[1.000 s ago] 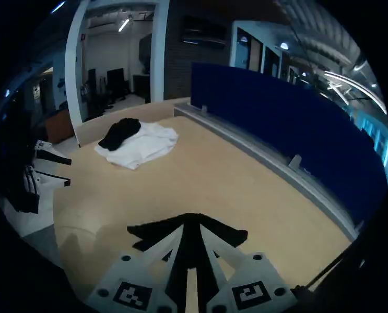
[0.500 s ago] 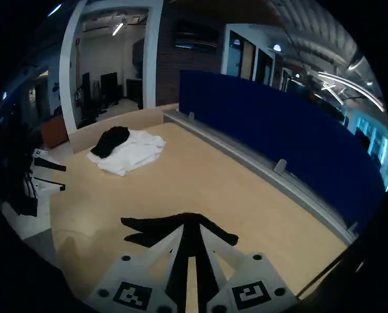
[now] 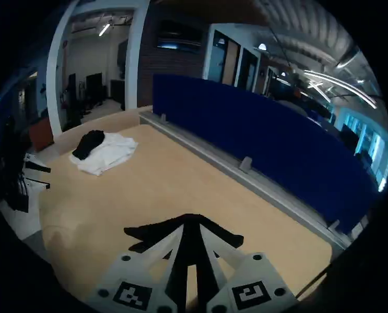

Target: Fold towel

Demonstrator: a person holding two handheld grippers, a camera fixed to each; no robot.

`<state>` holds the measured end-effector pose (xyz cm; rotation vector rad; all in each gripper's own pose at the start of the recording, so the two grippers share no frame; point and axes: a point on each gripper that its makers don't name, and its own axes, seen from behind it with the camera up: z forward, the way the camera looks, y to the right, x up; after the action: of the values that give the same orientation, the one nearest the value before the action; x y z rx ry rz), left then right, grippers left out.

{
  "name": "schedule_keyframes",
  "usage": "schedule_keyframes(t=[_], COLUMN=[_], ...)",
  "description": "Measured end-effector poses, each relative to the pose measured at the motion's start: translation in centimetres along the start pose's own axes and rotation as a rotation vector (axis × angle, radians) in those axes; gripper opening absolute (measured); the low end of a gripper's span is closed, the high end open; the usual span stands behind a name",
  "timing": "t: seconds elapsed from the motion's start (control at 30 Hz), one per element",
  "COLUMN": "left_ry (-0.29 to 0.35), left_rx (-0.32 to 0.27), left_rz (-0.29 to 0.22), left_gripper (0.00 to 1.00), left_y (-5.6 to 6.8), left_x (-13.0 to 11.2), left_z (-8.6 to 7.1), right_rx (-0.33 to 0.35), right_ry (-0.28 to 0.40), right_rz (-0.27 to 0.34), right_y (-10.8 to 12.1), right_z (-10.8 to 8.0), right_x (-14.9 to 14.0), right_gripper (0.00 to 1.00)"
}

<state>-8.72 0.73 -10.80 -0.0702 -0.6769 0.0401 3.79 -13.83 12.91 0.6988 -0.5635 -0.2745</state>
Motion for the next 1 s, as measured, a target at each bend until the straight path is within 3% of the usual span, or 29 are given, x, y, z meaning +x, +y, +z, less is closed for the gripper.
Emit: schedule_keyframes(t=[0.23, 0.47, 0.7, 1.0], left_ry=[-0.003, -0.006, -0.012, -0.014], left_rx=[-0.004, -0.010, -0.017, -0.025], left_rz=[0.012, 0.022, 0.032, 0.046], left_gripper=[0.90, 0.90, 0.90, 0.90], left_y=[0.6, 1.4, 2.4, 3.3], left_x=[0.4, 0.8, 1.1, 1.4], left_z=[0.4, 0.8, 1.0, 1.0], right_rx=[-0.059, -0.101, -0.116, -0.129], right_ry=[-0.012, -0.046, -0.062, -0.073], right_rz=[0.030, 0.049, 0.081, 0.103], right_y=[5.5, 9.4, 11.4, 12.0], right_z=[-1.6, -2.7, -3.0, -4.5], right_x=[-0.8, -2.8, -4.6, -6.7], right_gripper=[0.07, 0.07, 0.07, 0.07])
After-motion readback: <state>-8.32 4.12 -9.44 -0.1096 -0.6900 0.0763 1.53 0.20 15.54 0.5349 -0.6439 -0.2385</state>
